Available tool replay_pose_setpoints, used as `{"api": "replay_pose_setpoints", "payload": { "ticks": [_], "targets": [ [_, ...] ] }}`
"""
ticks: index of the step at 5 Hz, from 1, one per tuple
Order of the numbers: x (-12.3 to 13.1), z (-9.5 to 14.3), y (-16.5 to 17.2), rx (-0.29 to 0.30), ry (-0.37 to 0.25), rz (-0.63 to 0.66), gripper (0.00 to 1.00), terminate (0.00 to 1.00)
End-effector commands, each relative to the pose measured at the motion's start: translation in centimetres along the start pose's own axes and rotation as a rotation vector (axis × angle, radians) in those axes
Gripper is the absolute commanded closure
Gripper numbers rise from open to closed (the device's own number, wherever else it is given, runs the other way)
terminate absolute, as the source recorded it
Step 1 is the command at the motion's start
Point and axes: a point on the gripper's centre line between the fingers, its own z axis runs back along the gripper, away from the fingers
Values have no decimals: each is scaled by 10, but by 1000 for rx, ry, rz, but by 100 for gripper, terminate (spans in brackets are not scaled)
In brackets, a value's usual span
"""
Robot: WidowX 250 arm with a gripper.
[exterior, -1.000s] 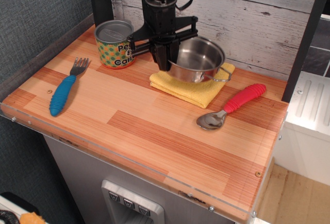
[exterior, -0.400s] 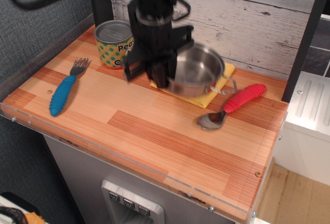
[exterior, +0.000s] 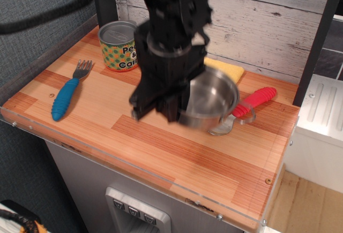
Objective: Move pot to bottom right edge of table.
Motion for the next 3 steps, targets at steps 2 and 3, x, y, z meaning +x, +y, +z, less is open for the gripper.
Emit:
{"api": "replay_pose_setpoints", "payload": {
  "ticks": [2, 3],
  "targets": [
    [-32, -2, 24, -75, 50, 99, 100, 0],
    [-41, -9, 32, -110, 79, 118, 100, 0]
  ]
}}
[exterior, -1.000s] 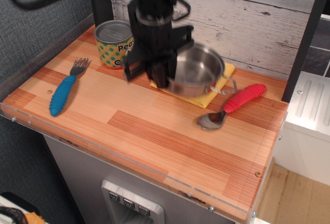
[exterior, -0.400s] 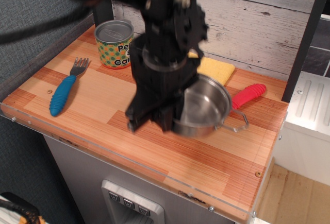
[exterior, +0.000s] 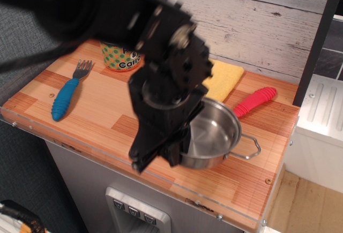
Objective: Move pot to bottom right edge of table.
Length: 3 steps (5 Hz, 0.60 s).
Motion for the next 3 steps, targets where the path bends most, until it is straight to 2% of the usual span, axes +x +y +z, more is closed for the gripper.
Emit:
{"api": "replay_pose_setpoints", "payload": {
  "ticks": [1, 3],
  "targets": [
    [-17, -8, 5, -52, 49, -10, 100, 0],
    [-30, -22, -5, -37, 58, -62, 100, 0]
  ]
}}
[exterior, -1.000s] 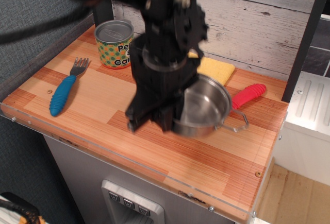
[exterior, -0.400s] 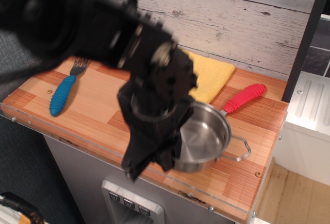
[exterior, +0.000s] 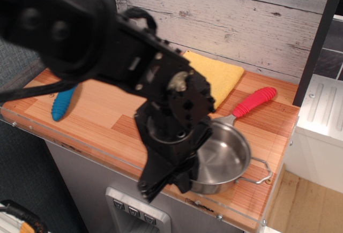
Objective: Move pot to bottom right edge of table.
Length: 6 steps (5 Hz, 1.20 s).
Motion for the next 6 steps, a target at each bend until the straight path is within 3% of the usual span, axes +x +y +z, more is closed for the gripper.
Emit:
{"api": "replay_pose_setpoints", "payload": {
  "ticks": [1, 3, 4, 6],
  "targets": [
    [-12, -7, -16, -5, 7, -40, 100, 0],
    [-16, -13, -22, 18, 19, -68, 100, 0],
    [-16, -8, -20, 34, 26, -81, 0, 0],
    [-13, 10, -11, 37, 7, -80, 0, 0]
  ]
}}
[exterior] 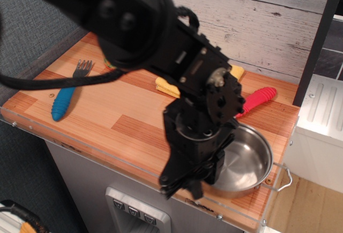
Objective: Move pot to bottom right edge of table.
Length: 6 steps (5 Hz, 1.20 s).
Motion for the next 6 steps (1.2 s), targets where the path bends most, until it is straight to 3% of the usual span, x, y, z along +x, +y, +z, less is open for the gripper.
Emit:
{"api": "replay_pose_setpoints", "payload": {
  "ticks": [1, 3, 5, 6],
  "targets": [
    [2, 28, 1, -67, 3, 9, 0, 0],
    [23, 58, -20, 33, -86, -146, 0, 0],
    [59, 71, -38, 97, -6, -523, 0, 0],
    [83, 84, -40, 143, -19, -663, 0, 0]
  ]
}}
